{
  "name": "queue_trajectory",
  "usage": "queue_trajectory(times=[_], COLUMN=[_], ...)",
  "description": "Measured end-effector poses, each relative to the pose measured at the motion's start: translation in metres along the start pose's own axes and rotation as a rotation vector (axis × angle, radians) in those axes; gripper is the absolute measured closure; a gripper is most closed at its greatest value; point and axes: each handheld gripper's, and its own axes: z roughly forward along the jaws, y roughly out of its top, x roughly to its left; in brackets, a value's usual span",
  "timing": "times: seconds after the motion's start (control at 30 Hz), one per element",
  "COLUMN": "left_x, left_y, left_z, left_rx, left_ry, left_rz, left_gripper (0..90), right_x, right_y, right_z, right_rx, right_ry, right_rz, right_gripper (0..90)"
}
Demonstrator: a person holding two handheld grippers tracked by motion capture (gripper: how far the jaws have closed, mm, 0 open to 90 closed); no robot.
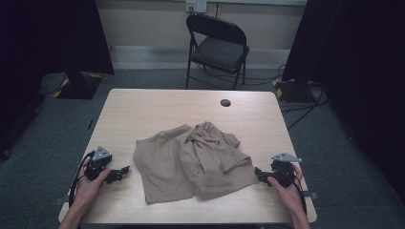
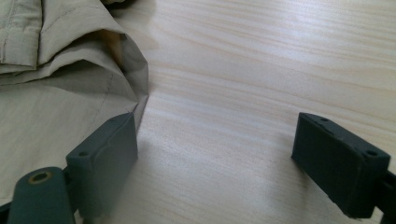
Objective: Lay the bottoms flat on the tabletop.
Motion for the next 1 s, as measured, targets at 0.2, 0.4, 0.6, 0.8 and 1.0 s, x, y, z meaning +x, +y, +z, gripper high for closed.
queue_trajectory(times=[0.2, 0.4, 0.6, 0.8, 1.0], left_x=[0.000, 0.000, 0.000, 0.000, 0.000], left_y=[0.000, 0.000, 0.000, 0.000, 0.000], left_z=[0.000, 0.000, 0.000, 0.000, 0.000], left_rx=[0.000, -0.001, 0.000, 0.000, -0.001], left_ry=[0.000, 0.000, 0.001, 0.002, 0.003], left_rz=[0.000, 0.000, 0.000, 0.001, 0.001], left_gripper=[11.7, 11.7, 11.7, 11.7, 11.7], right_x=[0.000, 0.000, 0.005, 0.012, 0.023], right_y=[0.000, 0.000, 0.011, 0.032, 0.053], right_z=[0.000, 0.000, -0.006, -0.012, -0.009], right_rx=[0.000, 0.000, -0.023, -0.078, -0.103], right_ry=[0.000, 0.000, 0.026, 0.073, 0.129], right_rz=[0.000, -0.001, 0.001, -0.011, -0.044], right_gripper=[13.3, 14.0, 18.6, 21.8, 23.6])
